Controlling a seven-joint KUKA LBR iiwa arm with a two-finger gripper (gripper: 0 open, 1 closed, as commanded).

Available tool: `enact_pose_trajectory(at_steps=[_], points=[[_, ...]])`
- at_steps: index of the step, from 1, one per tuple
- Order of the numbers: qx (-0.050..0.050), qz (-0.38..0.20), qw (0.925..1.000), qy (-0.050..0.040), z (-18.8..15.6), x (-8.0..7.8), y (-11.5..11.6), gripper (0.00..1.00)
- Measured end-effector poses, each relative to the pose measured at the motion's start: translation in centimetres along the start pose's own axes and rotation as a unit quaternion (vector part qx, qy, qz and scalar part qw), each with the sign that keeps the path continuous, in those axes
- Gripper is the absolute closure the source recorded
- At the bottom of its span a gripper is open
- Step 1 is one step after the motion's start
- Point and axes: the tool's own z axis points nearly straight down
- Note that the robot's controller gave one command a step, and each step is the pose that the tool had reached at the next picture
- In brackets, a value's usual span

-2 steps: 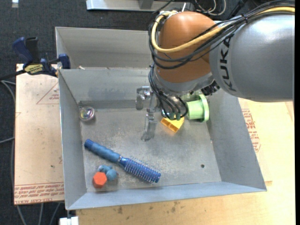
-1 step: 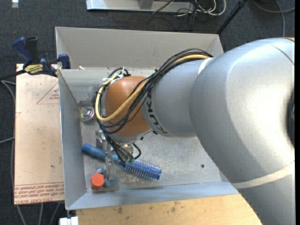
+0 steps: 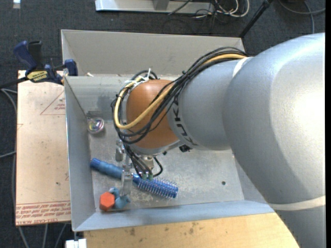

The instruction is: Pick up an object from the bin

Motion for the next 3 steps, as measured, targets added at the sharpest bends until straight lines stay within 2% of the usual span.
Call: enact_pose_trajectory(at_steps=[1, 2, 3], points=[[-0.001, 0.067, 0.9977, -0.0009, -1.6, 0.5, 2.4, 0.0], [0.001, 0.11, 0.994, 0.0011, 3.3, -1.2, -1.4, 0.0], [0.0, 0.109, 0.994, 0.001, 3.3, -1.2, -1.3, 0.0]])
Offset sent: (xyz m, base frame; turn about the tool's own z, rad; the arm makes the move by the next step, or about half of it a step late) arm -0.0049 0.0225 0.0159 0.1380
